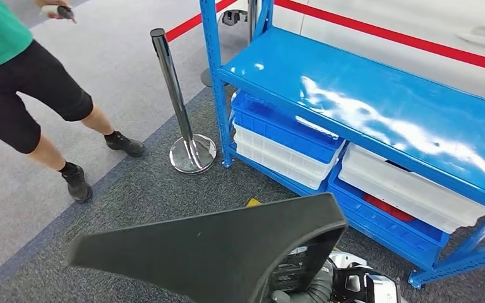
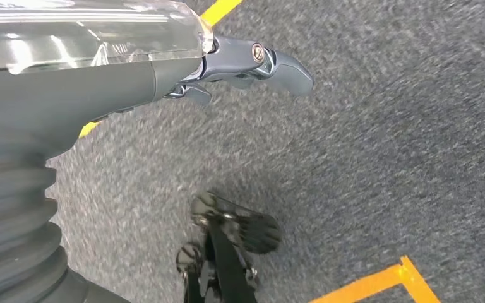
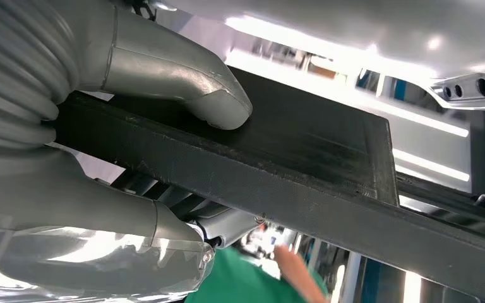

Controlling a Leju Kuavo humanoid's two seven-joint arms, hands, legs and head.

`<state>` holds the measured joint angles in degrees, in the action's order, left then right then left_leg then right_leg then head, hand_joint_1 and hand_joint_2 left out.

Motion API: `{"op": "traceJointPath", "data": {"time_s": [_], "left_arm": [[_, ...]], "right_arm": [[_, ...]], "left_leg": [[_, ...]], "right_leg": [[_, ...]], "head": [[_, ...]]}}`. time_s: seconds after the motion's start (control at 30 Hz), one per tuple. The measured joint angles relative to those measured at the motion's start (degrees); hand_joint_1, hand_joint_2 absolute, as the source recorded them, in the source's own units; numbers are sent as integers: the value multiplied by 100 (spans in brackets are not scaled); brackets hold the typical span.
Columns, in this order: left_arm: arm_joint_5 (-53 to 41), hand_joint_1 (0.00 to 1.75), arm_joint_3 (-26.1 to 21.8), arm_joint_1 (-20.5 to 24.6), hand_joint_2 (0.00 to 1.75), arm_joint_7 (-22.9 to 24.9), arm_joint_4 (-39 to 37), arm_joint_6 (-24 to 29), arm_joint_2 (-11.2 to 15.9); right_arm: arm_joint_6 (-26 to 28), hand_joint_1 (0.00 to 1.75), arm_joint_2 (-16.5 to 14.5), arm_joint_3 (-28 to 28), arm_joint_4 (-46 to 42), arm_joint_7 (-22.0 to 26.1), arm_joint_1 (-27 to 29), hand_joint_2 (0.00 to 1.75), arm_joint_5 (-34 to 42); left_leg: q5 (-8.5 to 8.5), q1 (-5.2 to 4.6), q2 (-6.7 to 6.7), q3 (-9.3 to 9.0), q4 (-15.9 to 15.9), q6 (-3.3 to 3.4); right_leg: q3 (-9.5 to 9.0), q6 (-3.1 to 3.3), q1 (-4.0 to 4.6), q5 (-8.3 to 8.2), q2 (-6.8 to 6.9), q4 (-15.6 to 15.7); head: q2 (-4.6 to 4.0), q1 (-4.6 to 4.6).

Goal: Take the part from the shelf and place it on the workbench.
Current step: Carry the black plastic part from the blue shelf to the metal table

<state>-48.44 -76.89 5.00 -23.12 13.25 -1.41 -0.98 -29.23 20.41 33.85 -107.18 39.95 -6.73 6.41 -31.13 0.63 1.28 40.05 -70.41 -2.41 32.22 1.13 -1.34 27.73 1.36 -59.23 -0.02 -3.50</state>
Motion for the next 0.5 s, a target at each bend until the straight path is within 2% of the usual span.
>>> {"op": "traceJointPath", "data": {"time_s": [0.03,0.07,0.1,0.13,0.2,0.23,0.27,0.33,0.37,0.4,0.47,0.5], "left_arm": [[-21,0,4,8,175,-2,0,-13,-4],[-46,0,13,7,175,-4,0,-27,-10],[-62,0,22,1,175,-6,0,-42,-13],[-72,0,31,-3,175,-7,0,-55,-14],[-86,0,45,5,175,-3,0,-76,-11],[-95,0,57,11,175,5,0,-80,-11],[-108,0,73,10,175,17,0,-81,-12],[-147,0,108,-12,175,50,-1,-77,-13],[-168,0,122,-27,175,62,-1,-73,-16],[-184,0,132,-33,175,73,-2,-70,-21],[-198,0,143,-20,175,83,-4,-69,-33],[-200,0,147,-8,175,84,-4,-74,-37]], "right_arm": [[4,175,0,-9,7,-1,8,175,-9],[9,175,0,-22,15,-2,15,175,-20],[20,175,0,-35,21,-2,19,175,-32],[34,175,0,-44,24,-2,21,175,-47],[68,175,0,-51,27,-3,27,175,-91],[81,175,0,-51,31,-3,31,175,-113],[93,175,0,-51,39,-3,38,175,-136],[120,175,0,-50,57,-2,49,175,-172],[139,175,0,-50,66,-4,53,175,-186],[159,175,0,-50,72,-3,60,175,-195],[186,175,-4,-51,89,-2,88,175,-203],[193,175,-8,-51,98,0,112,175,-203]], "left_leg": [[-104,0,-38,121,-281,-4],[-100,0,-58,138,-359,2],[6,-2,-75,40,-205,20],[174,-10,-118,-157,136,51],[430,-62,-311,-557,889,151],[488,-95,-385,-665,1111,199],[492,-124,-414,-690,1195,238],[534,-132,-314,-696,1238,298],[566,-120,-256,-720,1290,326],[604,-102,-206,-748,1344,359],[659,-80,-101,-775,1409,405],[670,-77,-42,-770,1408,421]], "right_leg": [[0,7,16,4,79,-1],[0,13,31,9,159,-1],[-3,16,45,13,228,-2],[-8,17,57,18,296,-2],[-21,2,80,30,422,0],[-27,-18,84,33,472,2],[-31,-43,84,35,518,7],[-46,-107,77,39,592,24],[-55,-137,70,64,536,6],[-29,-157,64,143,411,-85],[181,-176,45,454,66,-598],[356,-180,37,631,-38,-974]], "head": [[0,0],[0,0],[0,0],[0,0],[0,0],[0,0],[0,-1],[0,-1],[0,0],[0,1],[0,1],[0,0]]}}
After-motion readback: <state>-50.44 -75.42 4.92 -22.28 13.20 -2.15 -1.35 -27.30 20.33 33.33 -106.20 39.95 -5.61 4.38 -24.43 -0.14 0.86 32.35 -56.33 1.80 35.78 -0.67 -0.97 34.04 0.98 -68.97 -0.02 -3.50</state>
